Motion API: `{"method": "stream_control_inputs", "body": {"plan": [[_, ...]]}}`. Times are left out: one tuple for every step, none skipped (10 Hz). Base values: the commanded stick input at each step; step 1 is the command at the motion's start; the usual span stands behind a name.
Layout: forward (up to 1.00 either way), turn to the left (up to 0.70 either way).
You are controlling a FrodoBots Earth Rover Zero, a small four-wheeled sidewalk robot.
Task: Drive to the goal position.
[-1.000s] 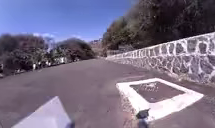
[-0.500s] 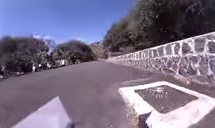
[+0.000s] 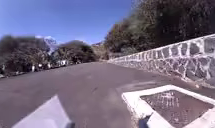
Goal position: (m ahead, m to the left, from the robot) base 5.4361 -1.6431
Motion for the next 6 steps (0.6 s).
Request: {"method": "stream_control_inputs", "body": {"plan": [[0.5, 0.0], [0.5, 0.0], [0.5, 0.0], [0.5, 0.0], [0.5, 0.0], [0.5, 0.0]]}}
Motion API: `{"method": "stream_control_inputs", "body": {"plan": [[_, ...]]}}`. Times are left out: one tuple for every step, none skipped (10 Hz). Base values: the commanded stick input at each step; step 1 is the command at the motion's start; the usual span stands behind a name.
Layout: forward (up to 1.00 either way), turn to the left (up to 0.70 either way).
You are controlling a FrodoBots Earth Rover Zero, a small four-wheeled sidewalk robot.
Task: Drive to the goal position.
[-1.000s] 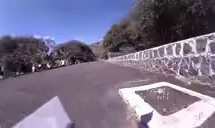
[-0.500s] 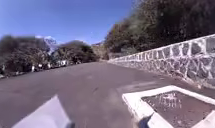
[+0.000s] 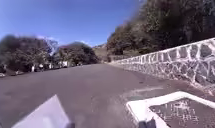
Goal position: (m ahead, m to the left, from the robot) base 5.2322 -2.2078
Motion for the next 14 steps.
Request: {"method": "stream_control_inputs", "body": {"plan": [[0.7, 0.0], [0.7, 0.0], [0.7, 0.0], [0.7, 0.0], [0.7, 0.0], [0.7, 0.0], [0.7, 0.0], [0.7, 0.0], [0.7, 0.0], [0.7, 0.0], [0.7, 0.0], [0.7, 0.0], [0.7, 0.0], [0.7, 0.0]]}}
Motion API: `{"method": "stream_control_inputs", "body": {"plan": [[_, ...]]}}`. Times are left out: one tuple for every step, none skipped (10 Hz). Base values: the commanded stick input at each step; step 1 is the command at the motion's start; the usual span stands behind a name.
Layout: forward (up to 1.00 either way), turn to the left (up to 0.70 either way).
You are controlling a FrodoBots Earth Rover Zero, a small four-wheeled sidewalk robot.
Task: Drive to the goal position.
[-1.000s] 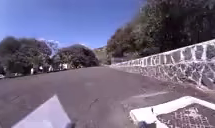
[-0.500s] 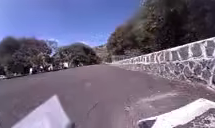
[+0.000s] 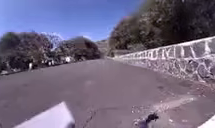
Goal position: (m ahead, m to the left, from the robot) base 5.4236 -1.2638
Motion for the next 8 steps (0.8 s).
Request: {"method": "stream_control_inputs", "body": {"plan": [[0.7, 0.0], [0.7, 0.0], [0.7, 0.0], [0.7, 0.0], [0.7, 0.0], [0.7, 0.0], [0.7, 0.0], [0.7, 0.0]]}}
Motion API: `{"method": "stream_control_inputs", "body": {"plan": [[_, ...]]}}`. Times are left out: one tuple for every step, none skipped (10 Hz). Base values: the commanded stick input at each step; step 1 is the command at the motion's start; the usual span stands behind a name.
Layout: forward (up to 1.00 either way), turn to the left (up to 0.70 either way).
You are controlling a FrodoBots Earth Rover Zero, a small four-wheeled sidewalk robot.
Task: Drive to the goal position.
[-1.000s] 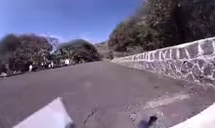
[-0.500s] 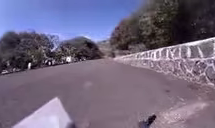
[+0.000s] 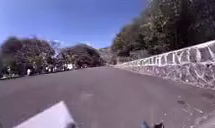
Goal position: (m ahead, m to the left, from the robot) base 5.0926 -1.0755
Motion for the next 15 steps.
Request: {"method": "stream_control_inputs", "body": {"plan": [[0.7, 0.0], [0.7, 0.0], [0.7, 0.0], [0.7, 0.0], [0.7, 0.0], [0.7, 0.0], [0.7, 0.0], [0.7, 0.0], [0.7, 0.0], [0.7, 0.0], [0.7, 0.0], [0.7, 0.0], [0.7, 0.0], [0.7, 0.0], [0.7, 0.0]]}}
